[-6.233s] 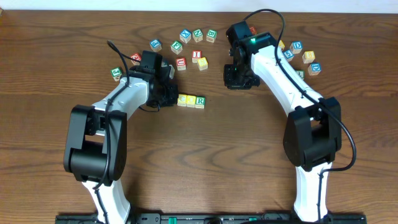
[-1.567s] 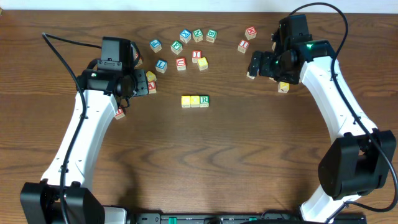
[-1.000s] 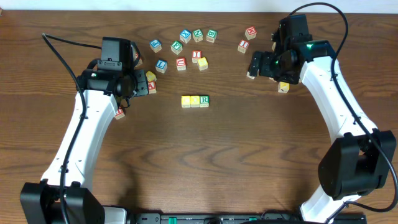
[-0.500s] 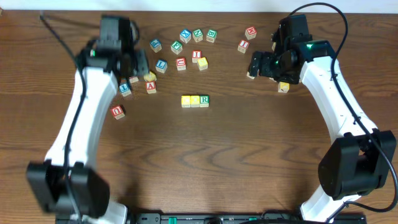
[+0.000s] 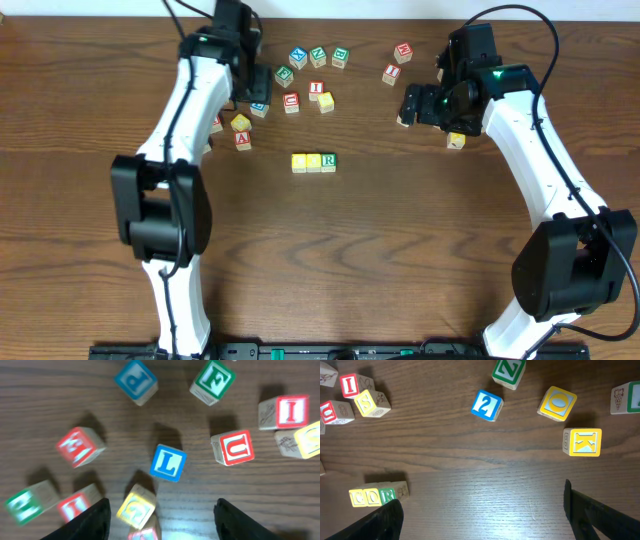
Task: Spell out CORL
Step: 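Reach the left gripper forward toward the blocks at the far left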
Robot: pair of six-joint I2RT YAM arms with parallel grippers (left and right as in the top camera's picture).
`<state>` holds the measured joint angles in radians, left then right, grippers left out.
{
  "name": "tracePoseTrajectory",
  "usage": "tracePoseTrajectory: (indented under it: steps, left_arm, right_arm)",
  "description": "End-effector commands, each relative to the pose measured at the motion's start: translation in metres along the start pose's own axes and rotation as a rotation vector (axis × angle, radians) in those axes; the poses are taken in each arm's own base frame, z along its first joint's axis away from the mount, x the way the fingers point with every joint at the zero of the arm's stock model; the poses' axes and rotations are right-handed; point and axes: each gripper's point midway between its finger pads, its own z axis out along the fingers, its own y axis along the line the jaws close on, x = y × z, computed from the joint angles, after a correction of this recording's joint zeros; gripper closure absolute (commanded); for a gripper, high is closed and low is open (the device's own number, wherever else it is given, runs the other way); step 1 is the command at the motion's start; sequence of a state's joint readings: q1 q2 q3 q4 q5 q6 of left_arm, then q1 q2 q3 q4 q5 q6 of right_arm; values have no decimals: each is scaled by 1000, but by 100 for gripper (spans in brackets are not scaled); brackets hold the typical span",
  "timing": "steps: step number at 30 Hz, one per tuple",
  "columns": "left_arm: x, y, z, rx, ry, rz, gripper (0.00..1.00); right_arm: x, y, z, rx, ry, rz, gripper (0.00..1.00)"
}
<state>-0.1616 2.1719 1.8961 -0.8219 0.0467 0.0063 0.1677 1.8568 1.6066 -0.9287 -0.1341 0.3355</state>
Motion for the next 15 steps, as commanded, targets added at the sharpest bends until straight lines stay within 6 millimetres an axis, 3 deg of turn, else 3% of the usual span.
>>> tracePoseTrajectory:
  steps: [1, 11, 15]
  left_arm:
    - [-5, 2, 12, -4, -4, 44, 36]
    - [2, -5, 50, 0, 25, 56, 36]
    - [7, -10, 62, 2, 42, 64, 43]
  right_arm:
    - [-1, 0, -7, 0, -13, -12, 2]
    - [0, 2, -6, -1, -13, -16, 3]
    - [0, 2, -6, -1, -13, -17, 4]
